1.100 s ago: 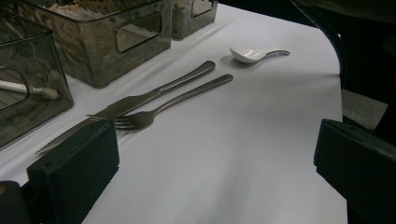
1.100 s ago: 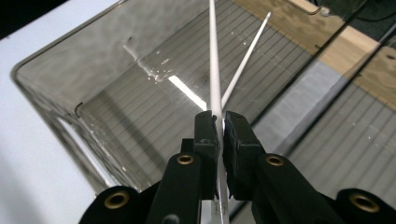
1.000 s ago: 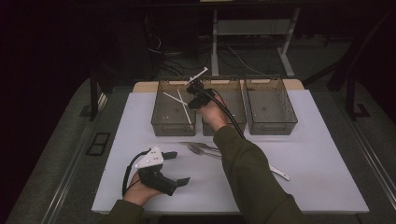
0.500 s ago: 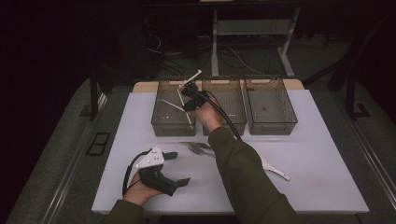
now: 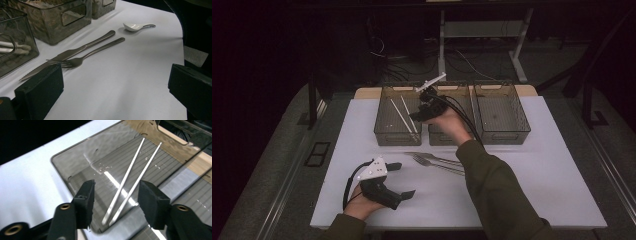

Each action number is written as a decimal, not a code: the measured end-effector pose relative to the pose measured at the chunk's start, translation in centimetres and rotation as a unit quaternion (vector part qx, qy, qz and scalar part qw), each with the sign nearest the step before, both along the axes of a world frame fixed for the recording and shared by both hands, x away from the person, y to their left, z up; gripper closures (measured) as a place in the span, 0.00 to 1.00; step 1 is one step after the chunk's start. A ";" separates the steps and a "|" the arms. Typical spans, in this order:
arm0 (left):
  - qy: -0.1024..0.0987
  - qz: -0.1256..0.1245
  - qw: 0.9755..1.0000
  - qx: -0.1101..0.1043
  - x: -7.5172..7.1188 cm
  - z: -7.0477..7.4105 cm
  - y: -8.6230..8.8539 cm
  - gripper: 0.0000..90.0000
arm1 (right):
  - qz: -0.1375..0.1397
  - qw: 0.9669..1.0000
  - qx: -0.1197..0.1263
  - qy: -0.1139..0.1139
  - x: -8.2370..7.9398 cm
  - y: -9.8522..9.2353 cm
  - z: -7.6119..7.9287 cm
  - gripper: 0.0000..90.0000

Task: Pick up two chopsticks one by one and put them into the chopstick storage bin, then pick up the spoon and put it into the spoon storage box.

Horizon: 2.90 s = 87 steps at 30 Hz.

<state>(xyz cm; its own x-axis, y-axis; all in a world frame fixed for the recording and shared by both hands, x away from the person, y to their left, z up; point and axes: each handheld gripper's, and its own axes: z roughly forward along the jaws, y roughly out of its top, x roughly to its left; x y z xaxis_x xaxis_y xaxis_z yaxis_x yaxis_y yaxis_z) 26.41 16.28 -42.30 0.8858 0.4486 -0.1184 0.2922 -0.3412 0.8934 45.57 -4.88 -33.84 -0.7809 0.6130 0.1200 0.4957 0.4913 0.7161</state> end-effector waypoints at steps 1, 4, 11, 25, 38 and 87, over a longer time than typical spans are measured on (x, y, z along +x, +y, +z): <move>-0.002 0.000 1.000 0.002 0.0 0.0 0.0 0.00 | 0.003 1.000 0.004 -0.004 -0.4 -0.6 0.1 0.48; -0.006 0.002 1.000 0.005 0.0 0.0 0.1 0.00 | 0.009 1.000 0.012 -0.010 -1.3 -2.1 0.3 0.45; -0.001 0.005 1.000 0.007 0.0 -0.1 0.1 0.00 | 0.023 0.999 0.036 -0.024 -3.5 -5.3 0.5 0.41; -0.001 0.010 1.000 0.006 0.0 -0.1 0.2 0.00 | 0.032 0.995 0.084 -0.037 -7.9 -10.7 -0.4 0.38; 0.000 0.012 1.000 0.008 0.0 -0.2 0.2 0.00 | 0.033 0.994 0.099 -0.035 -12.7 -15.8 -2.1 0.37; -0.001 0.012 1.000 0.016 -0.2 -0.2 0.1 0.00 | -0.026 0.998 -0.043 0.040 -20.3 -26.0 -10.1 1.00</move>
